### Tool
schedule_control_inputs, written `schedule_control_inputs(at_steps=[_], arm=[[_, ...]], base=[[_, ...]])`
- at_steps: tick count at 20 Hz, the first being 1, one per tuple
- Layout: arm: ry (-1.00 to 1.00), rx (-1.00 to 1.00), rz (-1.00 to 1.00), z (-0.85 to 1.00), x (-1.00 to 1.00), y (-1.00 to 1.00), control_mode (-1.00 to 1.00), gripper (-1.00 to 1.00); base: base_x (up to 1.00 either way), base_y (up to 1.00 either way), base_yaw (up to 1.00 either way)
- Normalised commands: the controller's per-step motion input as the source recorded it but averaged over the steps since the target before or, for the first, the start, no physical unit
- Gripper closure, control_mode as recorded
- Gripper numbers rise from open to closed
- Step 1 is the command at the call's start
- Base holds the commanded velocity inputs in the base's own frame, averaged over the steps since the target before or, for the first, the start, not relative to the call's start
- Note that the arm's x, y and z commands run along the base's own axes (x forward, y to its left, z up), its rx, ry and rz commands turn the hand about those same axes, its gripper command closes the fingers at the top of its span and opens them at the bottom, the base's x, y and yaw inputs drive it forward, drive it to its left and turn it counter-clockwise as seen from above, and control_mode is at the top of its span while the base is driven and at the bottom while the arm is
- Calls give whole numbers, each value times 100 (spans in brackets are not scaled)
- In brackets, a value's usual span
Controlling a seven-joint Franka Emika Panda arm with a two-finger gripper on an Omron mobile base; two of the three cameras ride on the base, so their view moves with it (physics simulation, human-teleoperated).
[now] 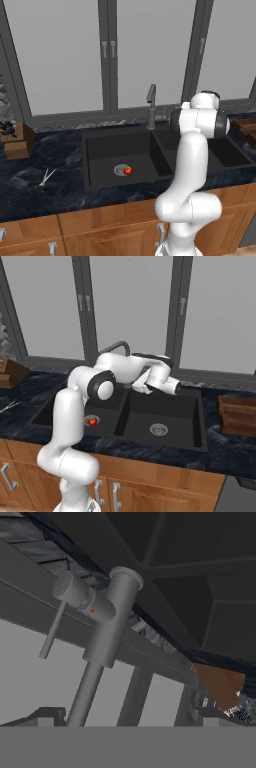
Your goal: Pick up all produce items and place them in the sink. Turn on the sink faucet to wash them. Then turn the sink off and put them in the tray.
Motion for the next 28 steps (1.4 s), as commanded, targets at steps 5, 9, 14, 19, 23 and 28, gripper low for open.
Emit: schedule_control_inputs(at_steps=[5,9,14,19,23,28], arm=[[4,4,0,-13,23,6,-100,-100],[3,3,-6,-22,19,24,-100,-100],[0,7,-11,0,43,3,-100,-100],[2,4,-3,-3,30,2,-100,-100],[1,4,0,-7,28,0,-100,-100],[3,3,0,-14,38,0,-100,-100]], base=[[0,0,0],[0,0,0],[0,0,0],[0,0,0],[0,0,0],[0,0,0]])
